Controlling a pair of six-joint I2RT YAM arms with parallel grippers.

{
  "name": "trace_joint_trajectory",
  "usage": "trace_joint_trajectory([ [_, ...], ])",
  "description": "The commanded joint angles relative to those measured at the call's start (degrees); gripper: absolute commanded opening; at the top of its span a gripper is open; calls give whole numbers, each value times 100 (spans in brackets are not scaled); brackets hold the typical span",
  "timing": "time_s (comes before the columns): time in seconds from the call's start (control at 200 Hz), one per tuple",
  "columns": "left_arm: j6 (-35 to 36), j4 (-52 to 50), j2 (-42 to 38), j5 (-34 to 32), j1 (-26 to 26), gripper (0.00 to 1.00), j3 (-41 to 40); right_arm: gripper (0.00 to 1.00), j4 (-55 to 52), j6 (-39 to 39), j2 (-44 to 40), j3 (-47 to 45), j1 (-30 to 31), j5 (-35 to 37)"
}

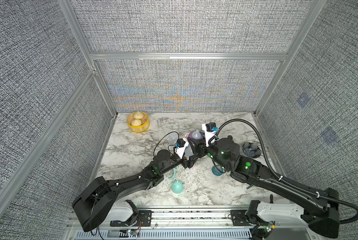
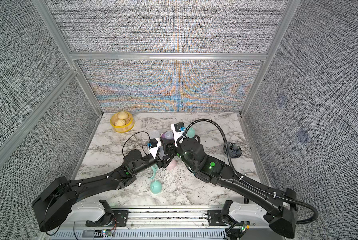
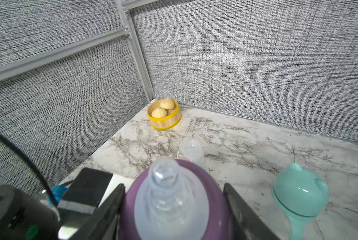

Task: Assemble the baby bottles
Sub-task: Screw the nipple onto the baby bottle.

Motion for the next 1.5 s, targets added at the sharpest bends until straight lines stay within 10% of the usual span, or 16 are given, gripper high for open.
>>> trace_joint_trajectory([
  [0.0,275,-30,15,63,-47,0,69,34,-57,-58,202,52,229,-800],
  [0.365,215,-15,60,-76,-47,0,77,40,-103,620,471,272,449,185],
  [0.726,251,-84,-2,20,-43,0,42,91,-1012,290,-73,657,150,-722],
  [1.071,257,-43,32,551,-47,0,82,93,-1041,254,-925,124,-646,-1944],
  [1.496,231,69,120,753,-47,0,79,88,-335,473,-539,-230,-684,-1571],
])
